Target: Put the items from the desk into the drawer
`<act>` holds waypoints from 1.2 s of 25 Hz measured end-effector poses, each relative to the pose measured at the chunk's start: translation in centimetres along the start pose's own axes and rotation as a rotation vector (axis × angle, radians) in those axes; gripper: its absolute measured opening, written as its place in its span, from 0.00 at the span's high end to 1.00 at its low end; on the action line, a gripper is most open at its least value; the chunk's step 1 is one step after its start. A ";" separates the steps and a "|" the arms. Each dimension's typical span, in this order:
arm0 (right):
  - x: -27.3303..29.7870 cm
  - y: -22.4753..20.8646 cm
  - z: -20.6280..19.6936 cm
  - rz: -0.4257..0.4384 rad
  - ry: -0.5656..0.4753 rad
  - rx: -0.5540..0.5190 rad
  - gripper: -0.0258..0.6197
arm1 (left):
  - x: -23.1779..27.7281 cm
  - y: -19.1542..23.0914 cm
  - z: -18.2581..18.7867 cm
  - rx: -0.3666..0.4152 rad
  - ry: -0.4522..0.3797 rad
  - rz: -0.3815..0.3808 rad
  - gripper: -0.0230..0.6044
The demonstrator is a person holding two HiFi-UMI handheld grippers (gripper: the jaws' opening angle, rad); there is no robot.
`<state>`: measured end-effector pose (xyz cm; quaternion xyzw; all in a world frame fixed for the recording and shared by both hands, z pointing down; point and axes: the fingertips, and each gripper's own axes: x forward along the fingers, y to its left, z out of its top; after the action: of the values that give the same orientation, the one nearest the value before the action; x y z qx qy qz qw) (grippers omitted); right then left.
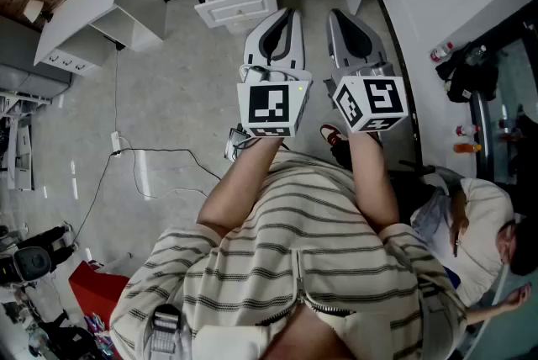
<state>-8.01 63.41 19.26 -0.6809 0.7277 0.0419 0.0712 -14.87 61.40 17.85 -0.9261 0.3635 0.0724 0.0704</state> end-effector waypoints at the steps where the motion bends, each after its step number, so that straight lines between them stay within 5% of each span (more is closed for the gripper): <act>1: -0.1 -0.1 -0.1 -0.004 -0.005 -0.001 0.94 | 0.1 -0.1 -0.1 -0.001 -0.001 -0.001 0.95; 14: -0.9 -0.6 -1.0 0.056 0.027 0.029 0.94 | 0.1 -2.4 -1.1 0.003 0.032 -0.001 0.95; 30: -4.7 -6.0 -2.9 0.045 0.029 0.088 0.94 | -0.9 -5.5 -4.4 0.023 0.103 0.103 0.95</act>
<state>-1.90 67.18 23.09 -0.6611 0.7449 0.0013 0.0896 -11.43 65.15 22.75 -0.9079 0.4144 0.0239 0.0584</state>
